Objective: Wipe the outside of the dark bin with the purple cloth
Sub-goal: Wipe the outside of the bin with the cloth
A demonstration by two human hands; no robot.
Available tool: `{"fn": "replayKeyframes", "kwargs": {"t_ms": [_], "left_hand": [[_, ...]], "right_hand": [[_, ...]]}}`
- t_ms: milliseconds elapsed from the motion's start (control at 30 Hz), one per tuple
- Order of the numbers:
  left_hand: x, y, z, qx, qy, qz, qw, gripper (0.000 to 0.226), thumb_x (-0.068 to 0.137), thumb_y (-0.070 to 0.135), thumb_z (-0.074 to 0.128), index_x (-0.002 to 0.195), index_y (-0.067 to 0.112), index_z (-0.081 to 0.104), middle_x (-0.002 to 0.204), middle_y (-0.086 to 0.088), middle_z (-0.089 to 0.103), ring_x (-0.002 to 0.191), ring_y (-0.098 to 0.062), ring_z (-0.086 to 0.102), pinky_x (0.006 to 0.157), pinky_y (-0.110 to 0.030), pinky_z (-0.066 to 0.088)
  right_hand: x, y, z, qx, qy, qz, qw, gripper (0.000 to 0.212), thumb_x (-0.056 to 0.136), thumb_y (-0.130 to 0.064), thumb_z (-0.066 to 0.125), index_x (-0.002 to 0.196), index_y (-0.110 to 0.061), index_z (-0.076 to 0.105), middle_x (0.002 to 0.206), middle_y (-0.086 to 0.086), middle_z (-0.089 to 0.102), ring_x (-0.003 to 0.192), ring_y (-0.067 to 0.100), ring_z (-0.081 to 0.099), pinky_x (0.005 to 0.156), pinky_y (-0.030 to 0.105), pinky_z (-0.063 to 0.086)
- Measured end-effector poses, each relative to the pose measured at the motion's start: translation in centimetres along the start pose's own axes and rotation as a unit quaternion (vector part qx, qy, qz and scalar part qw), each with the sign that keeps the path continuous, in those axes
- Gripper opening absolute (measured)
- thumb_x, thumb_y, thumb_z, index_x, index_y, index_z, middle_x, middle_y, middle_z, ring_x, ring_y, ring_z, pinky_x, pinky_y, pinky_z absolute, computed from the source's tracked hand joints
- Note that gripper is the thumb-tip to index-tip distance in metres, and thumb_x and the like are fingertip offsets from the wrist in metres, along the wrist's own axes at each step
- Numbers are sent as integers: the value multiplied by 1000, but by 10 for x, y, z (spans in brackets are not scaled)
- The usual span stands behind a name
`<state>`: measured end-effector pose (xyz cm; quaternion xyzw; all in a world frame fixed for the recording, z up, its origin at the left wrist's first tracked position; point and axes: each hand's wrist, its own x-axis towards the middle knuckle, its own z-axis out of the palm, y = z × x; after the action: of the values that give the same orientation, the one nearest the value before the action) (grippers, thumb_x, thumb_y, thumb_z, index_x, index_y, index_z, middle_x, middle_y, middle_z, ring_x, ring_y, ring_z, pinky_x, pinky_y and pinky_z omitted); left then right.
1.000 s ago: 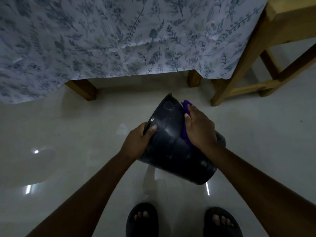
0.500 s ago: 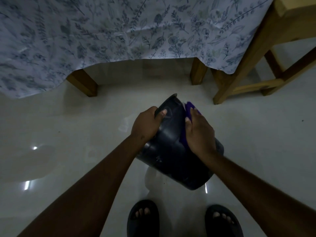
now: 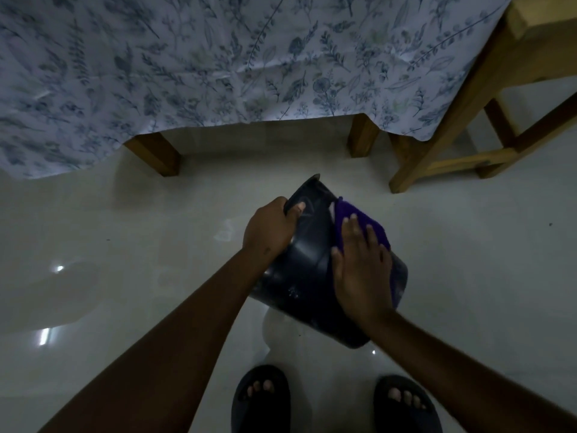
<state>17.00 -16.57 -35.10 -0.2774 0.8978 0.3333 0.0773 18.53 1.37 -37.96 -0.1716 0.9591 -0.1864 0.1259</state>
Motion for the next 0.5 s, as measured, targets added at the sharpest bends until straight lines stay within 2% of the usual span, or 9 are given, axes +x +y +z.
{"fn": "replayKeyframes", "kwargs": {"t_ms": [67,133,233,300,367,433,500], "left_hand": [[3,2,2,3,9,4,1000,37,98,46,40,96,13,58,84,-1,60,75,-21,58,64,-30,41],[7,7,2,1,2,12,1000,36,98,45,39,95,14,57,85,-2,61,77,-23,59,66,-30,41],[5,13,-8,-42,-42,30,998,27,96,41,47,89,16,54,78,2,58,75,-20,58,59,-28,38],[-7,8,-20,-103,-96,30,990,23,93,40,55,96,17,56,80,8,58,74,-11,59,58,-22,40],[-28,-9,-23,-132,-118,14,984,24,93,42,55,107,22,56,88,13,61,81,-4,60,60,-17,42],[-42,-25,-19,-110,-74,16,991,27,93,45,52,106,21,58,92,8,64,82,-6,61,62,-18,43],[-35,-25,-14,-79,-35,20,996,33,93,48,50,102,17,59,93,1,66,81,-14,62,67,-26,49]], "right_hand": [[-14,-14,9,-26,4,-52,998,61,99,-42,23,154,-20,10,162,1,11,149,25,8,116,50,14],[9,-19,8,-20,15,-83,996,59,100,-43,23,154,-22,11,162,-1,11,149,24,8,116,48,12],[51,-6,-6,44,8,-42,998,55,101,-39,28,151,-19,24,158,3,28,144,23,26,116,45,24],[67,5,-14,98,-6,-6,995,52,101,-37,31,149,-17,32,152,6,39,138,23,39,114,42,30],[70,10,-17,127,-38,14,991,50,101,-37,32,149,-19,33,150,6,42,135,23,43,112,39,31],[59,15,-14,112,-38,10,993,52,101,-35,34,149,-18,31,152,6,40,137,23,40,112,39,31],[28,16,-6,57,-15,-18,998,55,100,-36,36,151,-18,25,157,3,30,144,23,27,116,43,26]]}}
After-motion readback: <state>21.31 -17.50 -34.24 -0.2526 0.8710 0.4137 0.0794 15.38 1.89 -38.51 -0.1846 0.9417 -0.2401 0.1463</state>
